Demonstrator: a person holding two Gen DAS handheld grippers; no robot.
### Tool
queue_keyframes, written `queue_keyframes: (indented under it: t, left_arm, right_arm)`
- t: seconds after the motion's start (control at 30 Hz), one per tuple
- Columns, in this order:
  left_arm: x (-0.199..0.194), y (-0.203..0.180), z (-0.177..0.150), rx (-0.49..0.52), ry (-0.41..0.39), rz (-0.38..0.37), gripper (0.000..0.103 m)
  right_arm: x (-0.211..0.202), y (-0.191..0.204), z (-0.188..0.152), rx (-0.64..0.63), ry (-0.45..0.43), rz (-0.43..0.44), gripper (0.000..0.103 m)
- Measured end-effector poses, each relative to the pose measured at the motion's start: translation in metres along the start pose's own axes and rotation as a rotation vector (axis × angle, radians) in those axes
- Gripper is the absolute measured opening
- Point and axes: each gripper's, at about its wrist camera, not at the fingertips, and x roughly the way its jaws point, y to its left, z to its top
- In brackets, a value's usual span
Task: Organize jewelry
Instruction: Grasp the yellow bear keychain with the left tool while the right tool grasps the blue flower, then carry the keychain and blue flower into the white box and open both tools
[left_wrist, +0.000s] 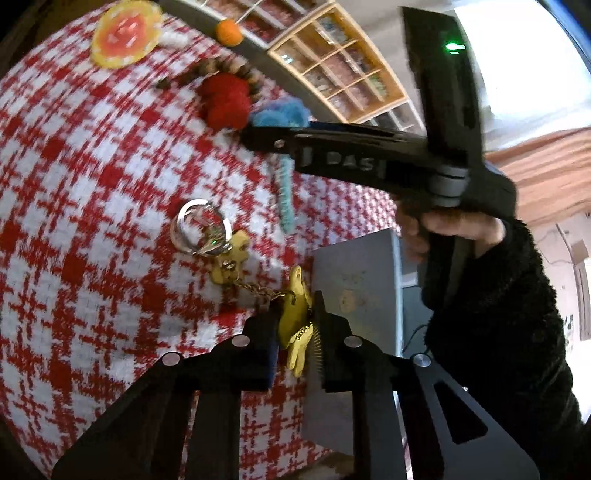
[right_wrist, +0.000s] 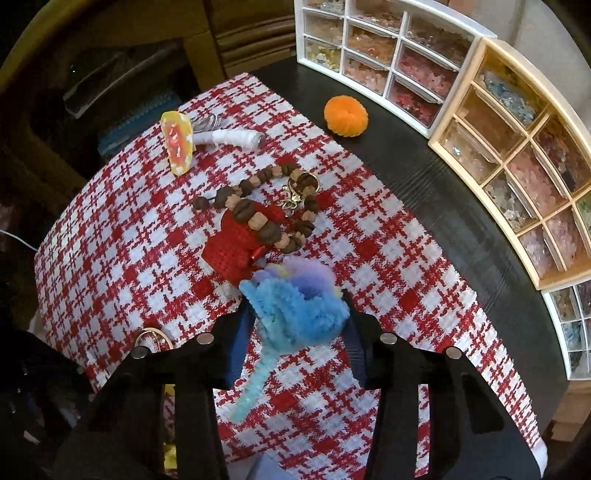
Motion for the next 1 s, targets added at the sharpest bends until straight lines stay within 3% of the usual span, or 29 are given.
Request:
queue_keyframes:
  t: [0.2, 0.3, 0.5, 0.63, 0.7, 0.9, 1.0]
  left_arm:
    - [-0.009, -0.014, 0.003, 0.078, -0.047, 0.018, 0.014]
    - [-0.016, -0.019, 0.007, 0.115, -0.076, 0.069, 0.014]
    - [-0.046, -0.032, 0.008, 0.211, -0.174, 0.188, 0.014]
    - [-0.063, -0.036, 0.016, 0.246, -0.204, 0.171, 0.014]
    - [-0.072, -0.043, 0.017, 0.263, -0.235, 0.196, 0.014]
    - [-0.087, -0.064, 0.022, 0.338, -0.296, 0.264, 0.014]
    - [-0.093, -0.08, 0.023, 0.386, -0.325, 0.352, 0.014]
  right_arm:
    - [-0.017, -0.007, -0.005, 0.021, -0.064, -0.049, 0.042]
    - [-0.029, -0.015, -0.007, 0.082, -0.106, -0.052, 0.042]
    - [-0.077, -0.028, -0.019, 0.17, -0.291, -0.054, 0.042]
    - [-0.118, -0.036, -0.033, 0.219, -0.42, -0.03, 0.042]
    - [-0.134, -0.035, -0.04, 0.229, -0.472, -0.038, 0.042]
    - [-0.187, -0.032, -0.092, 0.283, -0.603, -0.056, 0.042]
    - [-0.204, -0.029, -0.129, 0.316, -0.622, -0.047, 0.042]
